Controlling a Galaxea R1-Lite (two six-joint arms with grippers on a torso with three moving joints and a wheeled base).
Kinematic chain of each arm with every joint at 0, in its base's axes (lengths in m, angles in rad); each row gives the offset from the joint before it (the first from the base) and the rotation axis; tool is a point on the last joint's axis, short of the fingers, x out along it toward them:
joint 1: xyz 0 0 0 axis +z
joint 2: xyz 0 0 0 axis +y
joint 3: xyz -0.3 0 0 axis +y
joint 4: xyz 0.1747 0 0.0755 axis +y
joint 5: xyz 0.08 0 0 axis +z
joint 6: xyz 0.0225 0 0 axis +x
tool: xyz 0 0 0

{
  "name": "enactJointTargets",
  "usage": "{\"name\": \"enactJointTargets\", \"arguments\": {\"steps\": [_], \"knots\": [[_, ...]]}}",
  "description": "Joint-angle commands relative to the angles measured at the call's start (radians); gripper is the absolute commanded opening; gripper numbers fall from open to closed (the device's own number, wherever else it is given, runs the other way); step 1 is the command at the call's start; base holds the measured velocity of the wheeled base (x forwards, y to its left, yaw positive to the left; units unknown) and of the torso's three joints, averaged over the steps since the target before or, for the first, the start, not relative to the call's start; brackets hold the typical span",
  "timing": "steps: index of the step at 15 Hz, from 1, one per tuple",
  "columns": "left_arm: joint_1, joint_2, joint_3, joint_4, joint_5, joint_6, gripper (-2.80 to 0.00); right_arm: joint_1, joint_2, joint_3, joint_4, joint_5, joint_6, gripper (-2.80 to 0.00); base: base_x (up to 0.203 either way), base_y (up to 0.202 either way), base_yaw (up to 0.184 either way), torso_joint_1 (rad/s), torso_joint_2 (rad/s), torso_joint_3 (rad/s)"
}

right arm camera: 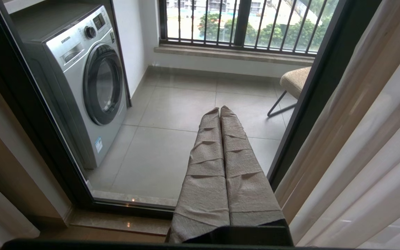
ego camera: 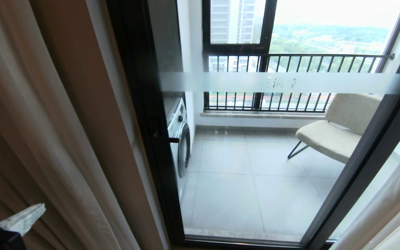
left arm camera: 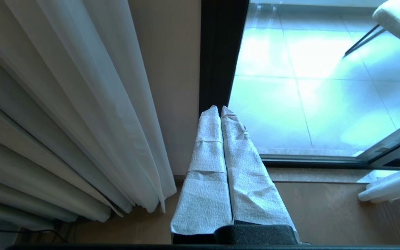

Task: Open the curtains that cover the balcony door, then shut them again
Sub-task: Pull the inner curtains open on both sides

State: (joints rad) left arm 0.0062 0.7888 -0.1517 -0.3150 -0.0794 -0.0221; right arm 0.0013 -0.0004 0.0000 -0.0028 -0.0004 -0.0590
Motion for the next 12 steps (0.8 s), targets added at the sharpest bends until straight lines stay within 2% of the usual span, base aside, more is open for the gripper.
{"name": "enactJointTargets", "arguments": {"steps": [1, 4, 9, 12], "knots": [[-0.024, -0.178, 0.06, 0.029, 0.001, -0.001, -2.8, 0.0, 0.0, 0.0, 0.0, 0.0, -0.001, -2.8, 0.0, 0.0, 0.0, 0.0, 0.0, 0.0], [-0.036, -0.396, 0.125, 0.108, 0.017, -0.003, -2.8, 0.0, 0.0, 0.0, 0.0, 0.0, -0.001, -2.8, 0.0, 0.0, 0.0, 0.0, 0.0, 0.0], [-0.009, -0.703, 0.15, 0.25, 0.098, -0.026, -2.8, 0.0, 0.0, 0.0, 0.0, 0.0, -0.001, -2.8, 0.0, 0.0, 0.0, 0.0, 0.0, 0.0], [-0.002, -0.787, 0.152, 0.271, 0.118, -0.039, -2.8, 0.0, 0.0, 0.0, 0.0, 0.0, -0.001, -2.8, 0.0, 0.0, 0.0, 0.0, 0.0, 0.0]]}}
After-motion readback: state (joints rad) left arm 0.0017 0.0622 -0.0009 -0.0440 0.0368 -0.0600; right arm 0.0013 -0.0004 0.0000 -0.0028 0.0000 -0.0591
